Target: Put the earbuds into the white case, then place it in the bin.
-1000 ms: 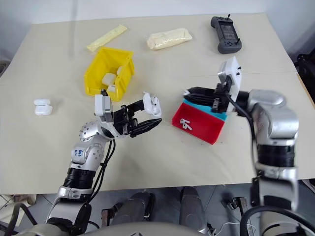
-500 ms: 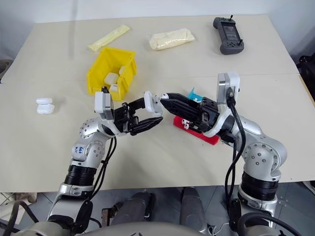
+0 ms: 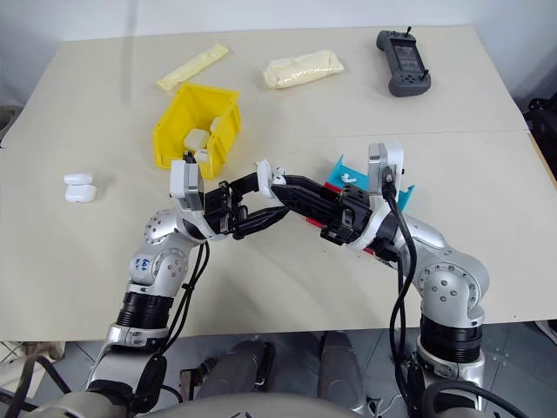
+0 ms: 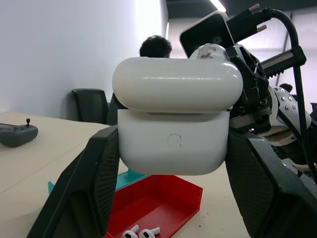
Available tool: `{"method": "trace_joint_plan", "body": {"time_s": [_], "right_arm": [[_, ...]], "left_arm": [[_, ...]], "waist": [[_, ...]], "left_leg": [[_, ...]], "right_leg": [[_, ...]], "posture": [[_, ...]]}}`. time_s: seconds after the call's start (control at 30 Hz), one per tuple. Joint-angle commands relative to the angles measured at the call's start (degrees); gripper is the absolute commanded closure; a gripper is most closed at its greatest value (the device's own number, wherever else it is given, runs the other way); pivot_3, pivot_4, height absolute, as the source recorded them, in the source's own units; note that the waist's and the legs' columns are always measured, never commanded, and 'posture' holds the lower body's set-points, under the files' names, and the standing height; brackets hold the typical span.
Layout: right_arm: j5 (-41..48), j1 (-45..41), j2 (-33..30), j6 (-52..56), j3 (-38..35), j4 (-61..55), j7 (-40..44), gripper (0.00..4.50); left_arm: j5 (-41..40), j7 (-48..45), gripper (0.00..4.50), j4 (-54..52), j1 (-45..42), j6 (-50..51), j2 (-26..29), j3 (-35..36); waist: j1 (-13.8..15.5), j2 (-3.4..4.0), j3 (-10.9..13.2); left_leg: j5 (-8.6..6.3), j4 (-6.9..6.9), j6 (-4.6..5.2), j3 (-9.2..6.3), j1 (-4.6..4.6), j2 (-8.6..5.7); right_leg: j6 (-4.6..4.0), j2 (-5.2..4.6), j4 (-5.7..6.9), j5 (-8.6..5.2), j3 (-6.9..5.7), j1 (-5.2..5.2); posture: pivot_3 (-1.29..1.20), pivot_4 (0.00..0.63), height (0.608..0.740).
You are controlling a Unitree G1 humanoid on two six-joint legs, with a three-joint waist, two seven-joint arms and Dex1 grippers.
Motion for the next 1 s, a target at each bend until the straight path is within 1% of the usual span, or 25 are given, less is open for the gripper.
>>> {"method": "trace_joint_plan", "body": {"time_s": [0.03,0.33,0.53,0.73,0.8,0.87,0.9,1.0], "right_arm": [[0.5,0.5,-0.1,-1.6,0.5,0.5,-0.5,3.98],[0.3,1.6,-0.9,-1.8,2.4,0.9,-0.4,3.98],[-3.3,3.2,-5.3,-3.2,7.0,-0.8,3.7,3.98],[-5.9,2.8,-7.4,-4.6,8.4,-0.2,3.7,3.98],[-5.5,2.3,-7.7,-3.7,8.5,0.3,2.9,3.98],[-5.3,1.6,-7.7,-3.3,8.5,0.8,2.4,3.26],[-5.1,1.1,-7.9,-3.1,8.5,1.1,2.6,3.00],[-5.2,-0.1,-8.3,-3.4,8.2,1.7,2.9,2.01]], "left_arm": [[-1.1,0.0,1.70,-2.6,-0.1,-0.6,-0.3,0.3],[-0.9,0.2,1.70,-2.2,-0.5,-1.1,-0.5,0.5],[-1.1,1.0,1.70,-2.1,-0.8,-1.1,-0.9,1.1],[-1.2,1.4,1.70,-2.2,-1.2,-1.0,-1.2,1.1],[-1.2,1.3,1.70,-2.3,-1.3,-1.1,-1.3,1.1],[-1.2,1.3,1.70,-2.3,-1.4,-1.2,-1.3,1.1],[-1.1,1.3,1.70,-2.3,-1.4,-1.2,-1.3,1.0],[-1.0,1.2,1.70,-2.5,-1.4,-1.2,-1.4,1.1]], "waist": [[0.0,0.00,0.0],[0.0,0.00,0.0],[0.1,0.00,0.0],[0.1,0.00,0.0],[0.1,0.00,0.0],[0.1,0.00,0.0],[0.1,0.00,0.0],[0.1,0.00,0.0]], "left_leg": [[0.00,0.00,0.00,0.00,0.00,0.00],[0.00,-0.01,0.00,0.00,0.00,0.01],[0.00,-0.01,0.00,0.00,0.00,-0.01],[0.00,-0.02,0.00,0.00,0.00,0.00],[0.00,-0.02,0.00,0.00,0.00,0.01],[0.00,-0.02,0.00,0.00,0.00,0.01],[0.00,-0.01,0.00,0.00,0.00,0.01],[0.00,-0.01,0.01,0.01,0.00,0.00]], "right_leg": [[0.00,0.00,0.00,0.00,0.00,0.00],[0.00,0.01,-0.01,0.00,0.00,0.00],[0.00,0.00,-0.02,0.00,0.00,0.00],[0.00,0.01,-0.04,0.00,0.00,0.00],[0.00,0.01,-0.05,0.00,0.00,0.00],[0.00,0.01,-0.06,0.00,0.00,0.00],[0.00,0.01,-0.05,0.00,0.00,0.01],[0.00,0.00,-0.06,0.00,0.00,0.01]], "posture": [[0.00,0.150,0.740],[0.00,0.150,0.740],[0.00,0.150,0.740],[0.00,0.150,0.740],[0.00,0.150,0.740],[0.00,0.150,0.740],[0.00,0.150,0.740],[0.00,0.150,0.740]]}}
